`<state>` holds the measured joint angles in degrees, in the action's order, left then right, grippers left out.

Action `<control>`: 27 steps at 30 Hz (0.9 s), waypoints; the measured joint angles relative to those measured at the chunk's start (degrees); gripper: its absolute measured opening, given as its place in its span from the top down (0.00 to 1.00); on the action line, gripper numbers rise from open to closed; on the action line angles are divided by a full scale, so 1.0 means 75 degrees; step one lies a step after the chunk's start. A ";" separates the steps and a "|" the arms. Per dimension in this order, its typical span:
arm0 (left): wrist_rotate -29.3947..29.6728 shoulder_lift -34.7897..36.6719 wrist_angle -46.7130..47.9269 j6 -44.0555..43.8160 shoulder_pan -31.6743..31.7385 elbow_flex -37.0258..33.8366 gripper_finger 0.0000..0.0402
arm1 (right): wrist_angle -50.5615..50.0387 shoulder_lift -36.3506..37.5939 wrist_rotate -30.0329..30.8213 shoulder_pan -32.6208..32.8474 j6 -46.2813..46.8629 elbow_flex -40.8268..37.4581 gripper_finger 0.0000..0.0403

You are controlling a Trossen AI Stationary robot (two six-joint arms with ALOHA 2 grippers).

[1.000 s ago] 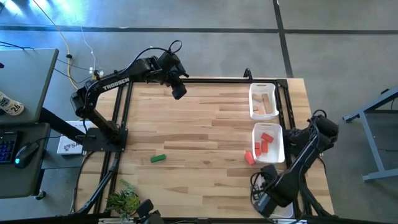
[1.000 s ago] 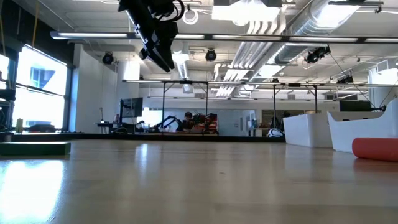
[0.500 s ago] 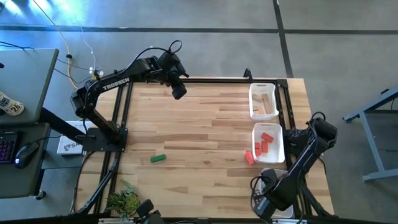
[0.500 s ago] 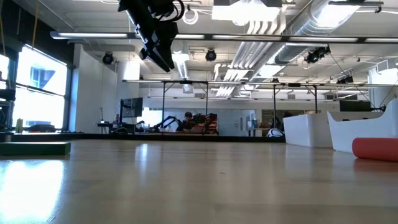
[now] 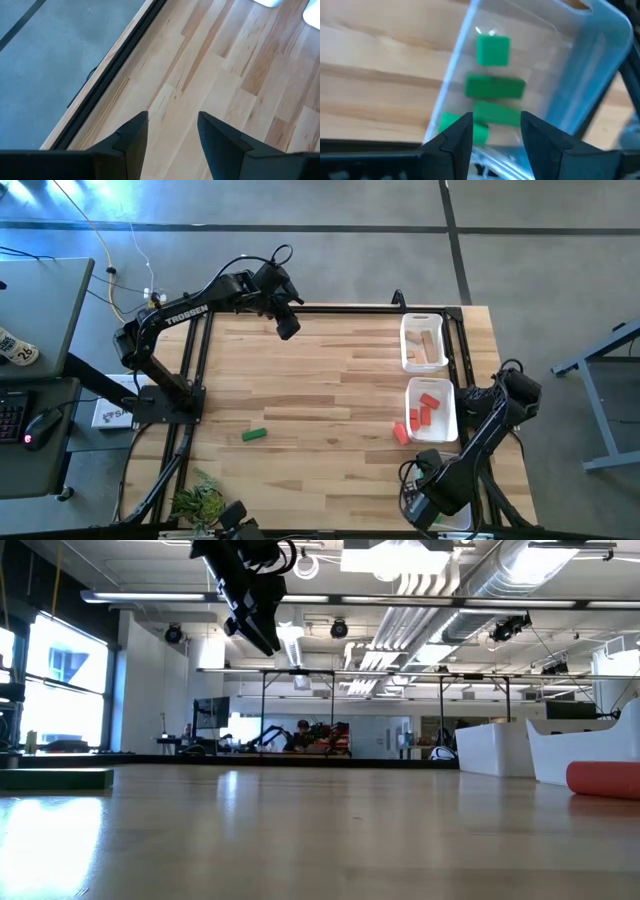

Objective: Sort & place blocks by color
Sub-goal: Put the orange block into the bottom white bin

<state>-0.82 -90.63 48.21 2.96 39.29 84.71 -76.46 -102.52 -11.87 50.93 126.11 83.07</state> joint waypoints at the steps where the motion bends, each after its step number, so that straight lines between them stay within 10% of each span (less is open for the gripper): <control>1: 0.0000 0.0000 0.0004 -0.0057 -0.0002 0.0000 0.60 | 0.0018 0.0000 0.0195 -0.0021 0.0004 0.0000 0.62; 15: 0.0000 -0.0001 0.0399 -0.0250 0.0000 0.0000 0.60 | 0.0127 0.0006 0.2977 -0.1343 -0.0889 0.0455 0.62; 27: 0.0000 -0.0002 0.0397 -0.0061 -0.0001 0.0000 0.60 | 0.0913 0.0006 0.3007 -0.3077 -0.2966 0.0458 0.62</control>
<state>-0.82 -90.64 51.18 2.50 39.28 84.71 -69.61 -102.48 10.68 27.85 103.87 86.50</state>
